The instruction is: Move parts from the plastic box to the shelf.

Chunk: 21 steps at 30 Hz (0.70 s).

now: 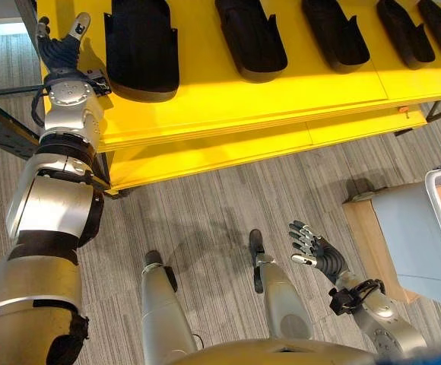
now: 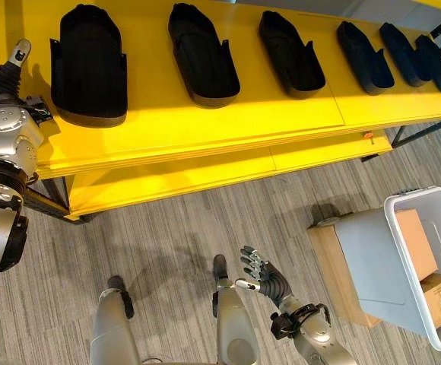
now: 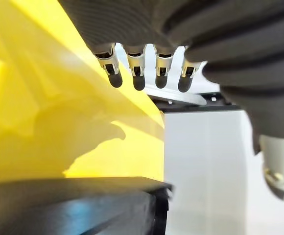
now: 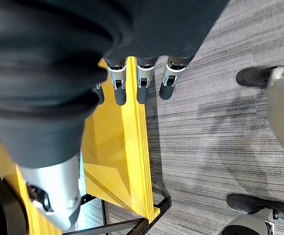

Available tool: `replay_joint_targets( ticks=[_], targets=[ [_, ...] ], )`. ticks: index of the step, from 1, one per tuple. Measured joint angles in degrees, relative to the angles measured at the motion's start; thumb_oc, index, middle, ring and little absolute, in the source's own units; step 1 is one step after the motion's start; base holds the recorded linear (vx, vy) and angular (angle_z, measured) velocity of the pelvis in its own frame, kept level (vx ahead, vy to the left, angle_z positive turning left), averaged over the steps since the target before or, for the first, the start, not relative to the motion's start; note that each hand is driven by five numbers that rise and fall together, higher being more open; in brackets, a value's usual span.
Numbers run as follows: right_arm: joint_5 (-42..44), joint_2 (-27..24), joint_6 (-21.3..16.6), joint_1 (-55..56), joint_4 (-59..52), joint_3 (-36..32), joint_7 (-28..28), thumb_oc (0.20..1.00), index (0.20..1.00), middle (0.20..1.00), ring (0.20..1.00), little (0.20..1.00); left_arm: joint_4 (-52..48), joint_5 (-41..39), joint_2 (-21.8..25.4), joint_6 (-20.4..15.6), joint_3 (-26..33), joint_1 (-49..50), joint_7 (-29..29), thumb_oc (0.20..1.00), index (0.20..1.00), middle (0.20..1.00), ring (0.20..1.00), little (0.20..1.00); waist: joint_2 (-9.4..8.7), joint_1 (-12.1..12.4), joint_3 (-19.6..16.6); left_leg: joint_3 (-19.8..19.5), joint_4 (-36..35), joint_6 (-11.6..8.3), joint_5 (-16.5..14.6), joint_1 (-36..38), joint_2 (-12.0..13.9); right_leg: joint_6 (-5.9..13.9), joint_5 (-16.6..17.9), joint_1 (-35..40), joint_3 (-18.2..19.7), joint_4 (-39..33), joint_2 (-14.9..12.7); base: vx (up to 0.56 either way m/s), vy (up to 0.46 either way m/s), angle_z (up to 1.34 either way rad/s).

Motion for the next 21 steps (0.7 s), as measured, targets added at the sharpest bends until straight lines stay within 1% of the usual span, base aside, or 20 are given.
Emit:
replay_joint_targets(
  ticks=[1,6,8,11,13,16,21],
  targets=[
    [0.00,0.00,-0.02,-0.28,-0.08,-0.02,-0.05,1.000,1.000,1.000,1.000,1.000,-0.01,-0.51,-0.02,-0.03,0.07,0.00,-0.03,1.000,1.000,1.000,1.000,1.000,0.00,-0.09,-0.01,-0.05,0.04,0.00,0.00,0.07,-0.06,0.27,0.49,0.35,-0.07,-0.37,-0.01,0.01,-0.006,0.04],
    [-0.01,0.04,-0.02,-0.52,-0.07,0.01,-0.14,1.000,1.000,1.000,1.000,1.000,-0.11,-2.60,-0.05,-0.23,0.10,-0.01,-0.33,1.000,1.000,1.000,1.000,1.000,0.00,0.35,-0.01,-0.30,-0.14,0.02,-0.04,1.48,-0.19,0.16,0.48,2.06,-0.49,-0.71,-0.08,0.00,-0.005,0.03],
    [-0.04,0.03,-0.02,-0.53,-0.03,-0.05,-0.12,1.000,1.000,1.000,1.000,1.000,-1.18,-2.57,-0.08,-0.44,-0.03,-0.02,-0.53,1.000,1.000,1.000,1.000,1.000,0.09,0.61,0.01,-0.50,-0.22,0.07,-0.13,2.66,-0.49,-0.55,0.14,3.89,-0.83,-1.67,-0.34,0.00,-0.009,0.06],
    [-0.05,-0.01,-0.02,-0.49,0.01,-0.38,-0.08,1.000,1.000,1.000,1.000,1.000,-1.24,-2.56,-0.33,-1.00,-0.04,0.06,-1.66,1.000,1.000,1.000,1.000,1.000,0.42,0.53,0.10,-0.12,-0.39,0.95,-0.30,2.89,-1.17,-0.84,0.37,4.48,-0.88,-2.71,-1.14,-0.01,-0.004,0.05],
    [-0.05,-0.01,-0.01,-0.44,-0.01,-0.39,-0.01,1.000,1.000,1.000,1.000,1.000,-1.24,-2.53,-1.08,-1.39,-0.05,0.07,-2.18,1.000,1.000,1.000,1.000,1.000,0.48,0.61,0.10,-0.12,-0.48,0.83,-0.16,3.11,-1.42,-0.82,0.48,4.94,-0.91,-3.05,-1.27,-0.01,-0.008,0.05],
    [-0.06,-0.01,-0.01,-0.56,0.00,-0.38,0.02,1.000,1.000,1.000,1.000,1.000,-1.24,-2.50,-2.87,-1.45,-0.03,1.20,-2.56,1.000,1.000,1.000,1.000,1.000,0.58,0.67,0.17,-0.14,-0.92,0.66,0.15,3.78,-1.53,0.17,1.19,5.32,-0.89,-2.77,-1.26,0.00,0.000,0.00],
    [-0.07,-0.08,-0.01,-0.50,0.00,-0.41,0.05,1.000,1.000,1.000,1.000,1.000,-1.26,-2.28,-4.72,-1.50,0.09,2.97,-2.84,1.000,1.000,1.000,1.000,1.000,0.68,0.60,0.23,-0.09,-1.50,0.50,0.23,4.74,-1.53,-0.39,0.84,5.96,-0.88,-2.72,-1.26,0.00,0.000,0.00]
  ],
)
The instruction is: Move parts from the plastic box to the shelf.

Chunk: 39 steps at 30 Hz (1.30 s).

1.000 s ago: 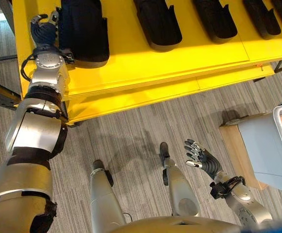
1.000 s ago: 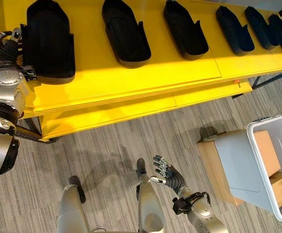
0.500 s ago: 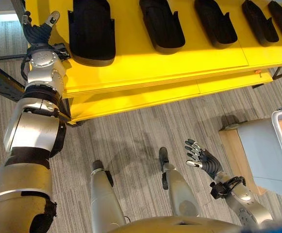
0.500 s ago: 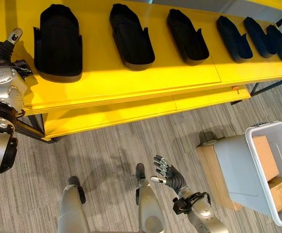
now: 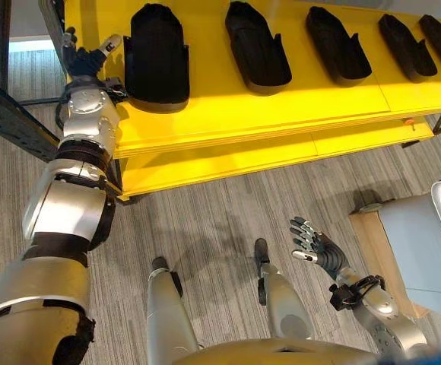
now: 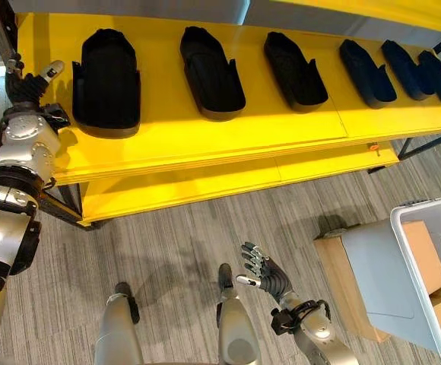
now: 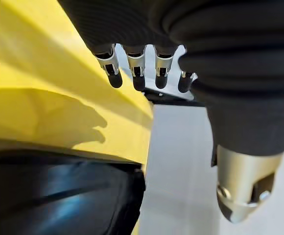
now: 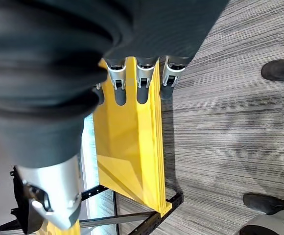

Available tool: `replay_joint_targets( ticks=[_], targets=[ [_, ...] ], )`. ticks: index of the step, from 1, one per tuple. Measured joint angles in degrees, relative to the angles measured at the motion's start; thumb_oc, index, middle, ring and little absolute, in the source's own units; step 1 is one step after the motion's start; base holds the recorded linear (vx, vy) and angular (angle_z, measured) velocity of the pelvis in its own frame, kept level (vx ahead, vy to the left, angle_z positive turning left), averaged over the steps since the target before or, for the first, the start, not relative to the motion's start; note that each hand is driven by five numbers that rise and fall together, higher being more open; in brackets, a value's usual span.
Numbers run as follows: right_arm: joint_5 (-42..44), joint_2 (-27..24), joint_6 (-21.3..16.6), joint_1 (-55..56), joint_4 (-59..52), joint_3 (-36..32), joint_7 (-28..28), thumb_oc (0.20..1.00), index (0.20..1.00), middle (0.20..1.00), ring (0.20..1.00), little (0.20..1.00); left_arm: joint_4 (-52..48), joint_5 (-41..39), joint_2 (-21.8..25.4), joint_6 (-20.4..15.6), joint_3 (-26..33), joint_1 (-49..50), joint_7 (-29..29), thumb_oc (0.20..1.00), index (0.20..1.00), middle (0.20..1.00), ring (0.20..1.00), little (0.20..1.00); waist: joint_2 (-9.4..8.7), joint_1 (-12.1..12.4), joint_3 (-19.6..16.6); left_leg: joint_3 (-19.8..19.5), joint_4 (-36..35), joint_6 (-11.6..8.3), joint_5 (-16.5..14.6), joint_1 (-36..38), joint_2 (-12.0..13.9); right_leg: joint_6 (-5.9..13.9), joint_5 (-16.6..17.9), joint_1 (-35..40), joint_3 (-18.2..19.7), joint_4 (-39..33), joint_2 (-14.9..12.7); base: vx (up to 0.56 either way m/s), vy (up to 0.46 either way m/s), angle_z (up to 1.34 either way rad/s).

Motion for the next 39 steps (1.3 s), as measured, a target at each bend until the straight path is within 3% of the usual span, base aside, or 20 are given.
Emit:
replay_joint_targets(
  ticks=[5,18,39],
  targets=[
    [-0.02,0.00,0.01,0.09,0.02,0.02,0.03,1.000,1.000,1.000,1.000,1.000,-0.60,0.33,-2.17,0.00,0.78,3.93,-0.03,1.000,1.000,1.000,1.000,1.000,0.07,-0.05,0.17,0.11,0.01,0.01,-0.03,-0.02,-0.01,-0.33,-0.36,-0.05,0.02,-0.26,-0.10,0.00,0.000,0.00],
    [-0.01,0.00,0.02,0.10,0.03,0.00,-0.05,1.000,1.000,1.000,1.000,1.000,-0.78,0.29,-2.36,-1.85,5.11,4.96,-0.03,1.000,1.000,1.000,1.000,1.000,0.05,-0.12,1.14,-0.05,0.38,-0.15,-0.43,-0.51,0.02,-0.30,-0.36,-0.27,-0.03,-0.09,-0.01,0.00,0.000,0.00],
    [-0.02,0.00,0.02,0.13,0.02,0.00,-0.11,1.000,1.000,1.000,1.000,1.000,-3.72,1.01,-6.06,-3.55,6.01,6.91,-0.14,1.000,1.000,1.000,1.000,1.000,-0.43,-0.03,1.40,0.17,2.47,0.42,-1.36,-0.82,-0.10,-0.11,-1.37,-0.84,0.46,1.85,-0.26,0.00,0.000,0.00]
  ],
)
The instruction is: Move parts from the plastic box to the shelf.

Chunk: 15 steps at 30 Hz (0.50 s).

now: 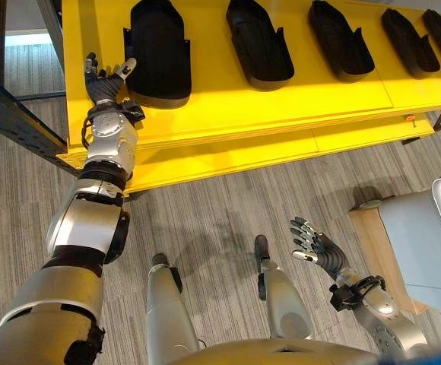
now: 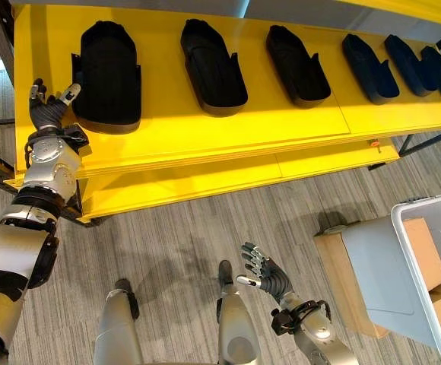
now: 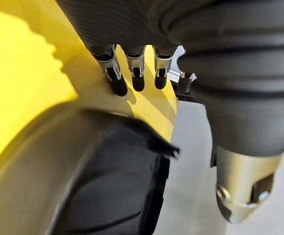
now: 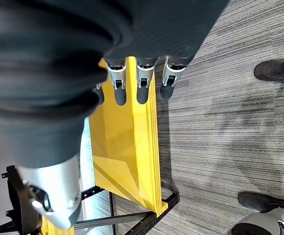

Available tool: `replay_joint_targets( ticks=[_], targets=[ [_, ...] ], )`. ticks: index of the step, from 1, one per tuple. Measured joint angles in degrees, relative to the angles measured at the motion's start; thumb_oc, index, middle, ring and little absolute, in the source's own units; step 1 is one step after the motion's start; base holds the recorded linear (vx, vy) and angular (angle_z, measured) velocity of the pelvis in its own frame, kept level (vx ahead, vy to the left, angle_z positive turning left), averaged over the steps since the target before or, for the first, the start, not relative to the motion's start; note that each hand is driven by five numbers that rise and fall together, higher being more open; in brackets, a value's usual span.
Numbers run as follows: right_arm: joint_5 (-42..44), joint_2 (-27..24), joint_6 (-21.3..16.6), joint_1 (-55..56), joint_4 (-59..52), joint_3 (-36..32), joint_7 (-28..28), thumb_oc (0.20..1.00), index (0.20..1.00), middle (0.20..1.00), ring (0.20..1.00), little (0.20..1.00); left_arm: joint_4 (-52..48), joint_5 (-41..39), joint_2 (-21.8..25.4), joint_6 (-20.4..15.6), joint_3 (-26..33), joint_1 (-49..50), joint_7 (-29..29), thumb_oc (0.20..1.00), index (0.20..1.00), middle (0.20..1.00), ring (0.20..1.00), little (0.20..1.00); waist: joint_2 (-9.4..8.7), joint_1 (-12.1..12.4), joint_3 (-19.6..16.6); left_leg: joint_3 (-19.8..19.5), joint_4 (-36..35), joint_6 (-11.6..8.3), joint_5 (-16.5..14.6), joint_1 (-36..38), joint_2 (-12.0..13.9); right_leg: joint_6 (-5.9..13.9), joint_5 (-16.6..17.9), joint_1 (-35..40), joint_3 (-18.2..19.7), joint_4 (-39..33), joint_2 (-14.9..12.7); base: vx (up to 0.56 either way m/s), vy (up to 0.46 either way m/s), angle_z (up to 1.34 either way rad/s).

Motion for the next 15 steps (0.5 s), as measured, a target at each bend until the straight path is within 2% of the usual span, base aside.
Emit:
replay_joint_targets(
  ticks=[15],
  targets=[
    [0.00,0.00,0.03,0.00,-0.01,-0.01,-0.02,1.000,1.000,1.000,1.000,1.000,-3.26,3.24,-2.22,-0.33,-1.10,3.00,-1.17,1.000,1.000,1.000,1.000,1.000,0.03,0.14,-0.10,0.14,0.92,0.36,-0.29,0.04,-0.21,0.31,-0.33,-0.12,0.07,1.19,-0.36,0.00,0.000,0.00]
  ],
)
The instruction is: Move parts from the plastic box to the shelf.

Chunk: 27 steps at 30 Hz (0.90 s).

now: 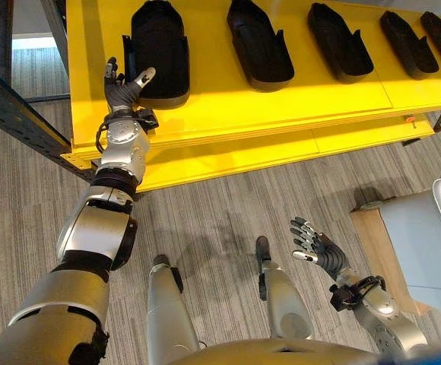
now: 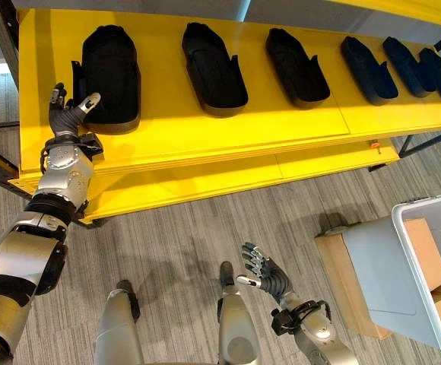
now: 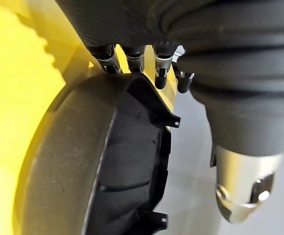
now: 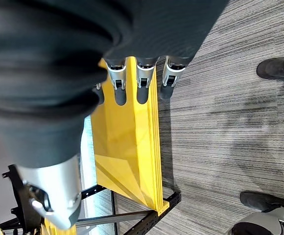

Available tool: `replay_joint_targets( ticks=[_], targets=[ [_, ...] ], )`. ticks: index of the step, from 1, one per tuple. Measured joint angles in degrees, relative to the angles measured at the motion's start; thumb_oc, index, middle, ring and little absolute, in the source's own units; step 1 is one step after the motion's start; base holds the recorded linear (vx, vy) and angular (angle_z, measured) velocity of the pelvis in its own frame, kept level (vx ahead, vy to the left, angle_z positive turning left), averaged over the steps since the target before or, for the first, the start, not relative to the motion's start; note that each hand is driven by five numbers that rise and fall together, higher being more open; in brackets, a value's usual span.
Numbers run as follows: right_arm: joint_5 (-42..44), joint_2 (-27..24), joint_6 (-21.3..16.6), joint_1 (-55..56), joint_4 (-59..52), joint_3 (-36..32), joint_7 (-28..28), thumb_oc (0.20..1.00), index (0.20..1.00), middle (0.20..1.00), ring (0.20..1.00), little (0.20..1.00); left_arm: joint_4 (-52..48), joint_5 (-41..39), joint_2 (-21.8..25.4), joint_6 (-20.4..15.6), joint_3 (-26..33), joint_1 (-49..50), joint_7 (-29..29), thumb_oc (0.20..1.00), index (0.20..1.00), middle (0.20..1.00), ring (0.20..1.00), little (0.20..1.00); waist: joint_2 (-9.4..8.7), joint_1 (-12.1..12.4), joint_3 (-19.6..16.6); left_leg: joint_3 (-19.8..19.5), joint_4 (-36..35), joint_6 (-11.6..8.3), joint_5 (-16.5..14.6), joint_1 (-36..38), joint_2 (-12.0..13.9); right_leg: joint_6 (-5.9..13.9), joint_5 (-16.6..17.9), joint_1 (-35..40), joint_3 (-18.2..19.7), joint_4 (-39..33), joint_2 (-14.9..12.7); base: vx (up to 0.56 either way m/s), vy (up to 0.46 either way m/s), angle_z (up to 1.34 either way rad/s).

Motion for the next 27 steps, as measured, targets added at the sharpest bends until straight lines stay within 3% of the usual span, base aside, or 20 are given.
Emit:
replay_joint_targets(
  ticks=[27],
  targets=[
    [0.02,-0.12,0.02,0.13,0.01,0.00,-0.04,1.000,1.000,1.000,1.000,1.000,-2.31,2.29,-2.76,-0.15,-1.73,3.35,-0.11,1.000,1.000,1.000,1.000,1.000,1.41,0.05,-0.18,0.26,-0.13,0.34,-0.19,0.69,-0.02,0.69,-0.79,-0.35,0.54,1.46,-0.15,0.00,0.000,0.00]
  ],
)
